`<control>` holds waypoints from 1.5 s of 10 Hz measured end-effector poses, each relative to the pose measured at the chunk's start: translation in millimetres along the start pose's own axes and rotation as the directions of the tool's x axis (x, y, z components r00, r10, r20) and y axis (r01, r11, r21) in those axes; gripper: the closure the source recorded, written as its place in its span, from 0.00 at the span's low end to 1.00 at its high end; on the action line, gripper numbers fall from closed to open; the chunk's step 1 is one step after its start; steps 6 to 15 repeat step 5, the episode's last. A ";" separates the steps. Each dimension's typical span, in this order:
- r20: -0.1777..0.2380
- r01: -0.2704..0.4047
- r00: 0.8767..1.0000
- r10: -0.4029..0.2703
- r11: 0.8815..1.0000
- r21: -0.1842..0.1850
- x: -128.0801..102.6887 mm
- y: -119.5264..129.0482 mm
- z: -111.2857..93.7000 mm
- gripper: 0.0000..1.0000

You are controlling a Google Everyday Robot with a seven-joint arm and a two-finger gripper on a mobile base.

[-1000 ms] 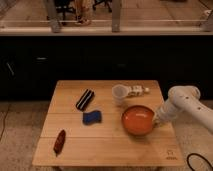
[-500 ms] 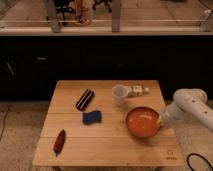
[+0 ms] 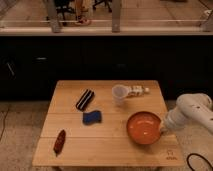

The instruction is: Drag the ceramic bowl in a circle

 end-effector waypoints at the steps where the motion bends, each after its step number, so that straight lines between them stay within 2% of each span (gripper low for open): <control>1: 0.003 0.010 1.000 -0.010 1.000 -0.002 -3.5 -2.9 0.4 1.00; 5: 0.017 0.038 0.999 -0.038 0.999 0.003 -16.5 -10.1 1.9 1.00; 15: 0.017 0.038 0.999 -0.038 0.999 0.003 -16.5 -10.1 1.9 1.00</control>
